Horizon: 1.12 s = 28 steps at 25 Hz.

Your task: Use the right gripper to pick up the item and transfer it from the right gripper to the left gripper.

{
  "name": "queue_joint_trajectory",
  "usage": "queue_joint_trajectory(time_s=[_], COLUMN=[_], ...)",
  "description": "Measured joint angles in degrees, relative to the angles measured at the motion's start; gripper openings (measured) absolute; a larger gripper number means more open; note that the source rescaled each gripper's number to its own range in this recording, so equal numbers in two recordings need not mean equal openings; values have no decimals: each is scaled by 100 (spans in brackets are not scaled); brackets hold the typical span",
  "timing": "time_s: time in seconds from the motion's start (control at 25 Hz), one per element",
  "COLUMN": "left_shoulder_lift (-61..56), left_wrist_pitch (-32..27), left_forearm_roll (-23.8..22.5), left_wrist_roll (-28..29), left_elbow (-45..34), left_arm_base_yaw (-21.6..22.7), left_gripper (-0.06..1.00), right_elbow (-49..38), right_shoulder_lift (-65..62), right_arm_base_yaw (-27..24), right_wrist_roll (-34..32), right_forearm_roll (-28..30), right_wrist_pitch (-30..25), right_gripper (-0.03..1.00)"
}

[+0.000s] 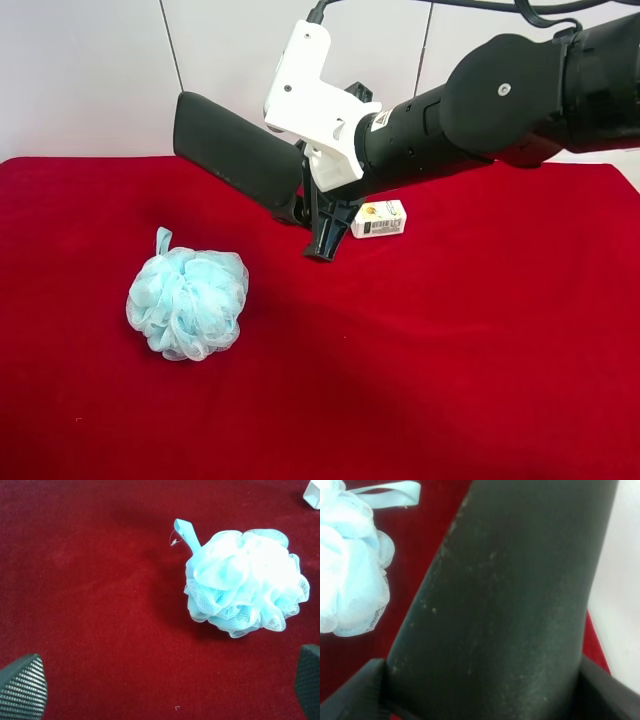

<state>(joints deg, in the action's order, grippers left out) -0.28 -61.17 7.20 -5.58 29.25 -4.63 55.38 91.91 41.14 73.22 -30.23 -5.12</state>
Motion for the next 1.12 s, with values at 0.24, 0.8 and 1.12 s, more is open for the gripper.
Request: queue_joint_trajectory(time_s=[0.24,0.8,1.12], left_shoulder_lift=[0,0,0], left_wrist_pitch=[0,0,0], left_forearm_roll=[0,0,0], left_wrist_roll=[0,0,0], left_elbow=[0,0,0], left_arm_base_yaw=[0,0,0], left_gripper=[100,100,100], right_elbow=[0,0,0], right_shoulder_lift=[0,0,0], right_arm_base_yaw=[0,6,6], right_wrist_roll=[-5,-5,-5], right_forearm_roll=[-26,-61,-61], right_wrist_pitch=[228,364,364], right_gripper=[0,0,0])
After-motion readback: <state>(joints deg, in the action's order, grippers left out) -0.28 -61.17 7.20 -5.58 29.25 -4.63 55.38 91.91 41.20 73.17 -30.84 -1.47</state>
